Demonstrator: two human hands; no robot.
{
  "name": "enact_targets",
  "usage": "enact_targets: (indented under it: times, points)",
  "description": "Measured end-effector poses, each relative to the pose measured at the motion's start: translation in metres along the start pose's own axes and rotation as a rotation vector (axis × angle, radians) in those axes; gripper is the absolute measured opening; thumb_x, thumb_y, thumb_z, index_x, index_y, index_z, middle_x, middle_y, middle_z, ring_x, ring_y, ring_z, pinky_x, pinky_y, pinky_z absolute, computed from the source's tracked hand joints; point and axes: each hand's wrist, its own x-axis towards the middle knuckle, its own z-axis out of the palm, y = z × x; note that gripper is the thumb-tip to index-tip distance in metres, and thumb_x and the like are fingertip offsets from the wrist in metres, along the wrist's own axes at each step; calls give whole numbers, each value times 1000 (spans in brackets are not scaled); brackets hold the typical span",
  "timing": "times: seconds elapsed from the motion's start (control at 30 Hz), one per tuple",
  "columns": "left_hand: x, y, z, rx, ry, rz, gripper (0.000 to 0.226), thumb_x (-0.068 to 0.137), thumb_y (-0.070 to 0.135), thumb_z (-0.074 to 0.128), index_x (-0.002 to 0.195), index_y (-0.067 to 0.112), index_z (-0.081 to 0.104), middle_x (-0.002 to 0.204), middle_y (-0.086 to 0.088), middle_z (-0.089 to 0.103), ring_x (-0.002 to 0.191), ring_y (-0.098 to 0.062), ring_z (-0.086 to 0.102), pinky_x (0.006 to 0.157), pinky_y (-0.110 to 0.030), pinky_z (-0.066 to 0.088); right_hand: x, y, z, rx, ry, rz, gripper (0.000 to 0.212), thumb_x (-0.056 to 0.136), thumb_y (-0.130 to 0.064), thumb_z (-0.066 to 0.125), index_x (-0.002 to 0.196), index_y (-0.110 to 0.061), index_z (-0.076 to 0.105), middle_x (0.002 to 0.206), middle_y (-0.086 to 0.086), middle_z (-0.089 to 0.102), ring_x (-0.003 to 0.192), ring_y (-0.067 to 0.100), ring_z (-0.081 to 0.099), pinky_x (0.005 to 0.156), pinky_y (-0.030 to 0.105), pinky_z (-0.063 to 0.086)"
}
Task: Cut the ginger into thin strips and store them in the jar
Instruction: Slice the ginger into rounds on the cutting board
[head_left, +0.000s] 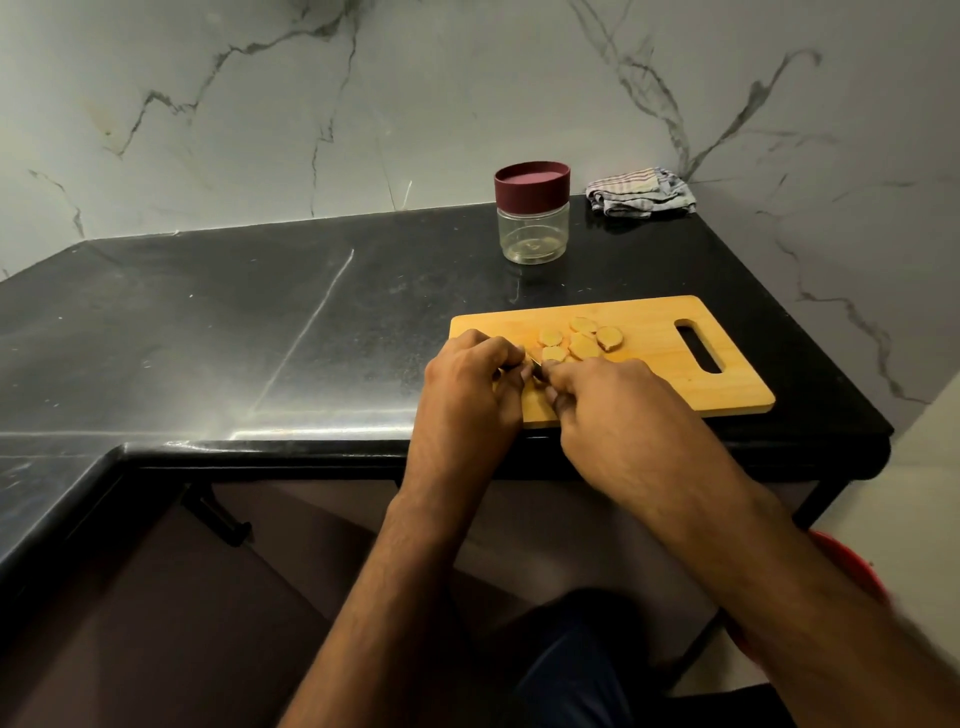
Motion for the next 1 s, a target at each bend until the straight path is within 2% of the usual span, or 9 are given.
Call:
enact_targets:
  times: [0.07, 0.2, 0.33, 0.6, 0.7, 0.77, 0.8, 0.87, 1.0]
  points:
    - [0, 1, 1, 2, 11, -13, 4, 88, 8, 72, 88, 10, 75, 88, 1, 65, 82, -12, 60, 68, -9, 41, -1, 2, 3, 7, 11, -10, 46, 95, -16, 55, 137, -29, 44, 112, 3, 58, 98, 19, 56, 75, 29, 49]
    - [-1, 3, 1, 15, 5, -31, 7, 89, 6, 70, 85, 10, 74, 88, 0, 65, 82, -13, 59, 68, -13, 42, -1, 0, -3, -64, -105, 10, 58, 94, -19, 57, 146, -28, 32, 124, 8, 50, 111, 25, 52, 81, 33, 48]
    - [0, 5, 1, 27, -28, -35, 7, 91, 7, 68, 88, 10, 74, 91, -1, 65, 85, -14, 59, 69, -16, 44, -18, 11, 10, -67, 42, -19, 51, 96, -20, 52, 142, -34, 35, 98, 1, 52, 86, 16, 54, 59, 27, 45]
    - [0, 5, 0, 20, -26, -39, 6, 92, 12, 70, 93, 10, 75, 92, 1, 65, 86, -12, 59, 68, -8, 40, -20, 15, 16, -60, 49, -28, 60, 96, -20, 53, 147, -34, 25, 96, 1, 46, 86, 16, 53, 57, 27, 45]
    - [0, 4, 0, 8, -17, -29, 5, 92, 12, 70, 91, 9, 75, 93, 0, 66, 87, -13, 60, 70, -13, 44, -28, 17, 18, -52, 167, -54, 54, 97, -21, 49, 145, -36, 29, 85, -4, 45, 81, 13, 55, 62, 28, 52]
    - [0, 2, 0, 10, -17, -21, 5, 92, 13, 71, 91, 10, 75, 93, 0, 66, 86, -11, 59, 70, -12, 44, -27, 21, 16, -39, 170, -38, 51, 97, -21, 50, 143, -34, 33, 90, -3, 50, 82, 14, 55, 63, 28, 52]
    - [0, 2, 0, 9, -23, -18, 5, 92, 13, 71, 92, 10, 75, 94, 1, 66, 86, -10, 59, 69, -9, 42, -26, 21, 17, -49, 167, -38, 48, 97, -21, 50, 142, -32, 37, 92, -2, 52, 82, 14, 55, 62, 28, 51]
    - [0, 2, -1, 2, -28, -12, 5, 91, 14, 72, 92, 10, 75, 94, 2, 65, 85, -8, 57, 70, -6, 41, -22, 24, 20, -59, 249, -73, 37, 97, -23, 48, 133, -27, 47, 83, -5, 51, 74, 11, 52, 55, 26, 43]
    - [0, 0, -1, -19, -19, -23, 5, 91, 14, 73, 92, 10, 76, 92, 2, 65, 84, -10, 60, 69, -10, 43, -16, 22, 27, 25, 303, -54, 41, 98, -22, 46, 136, -39, 44, 85, -6, 46, 71, 9, 47, 52, 22, 38]
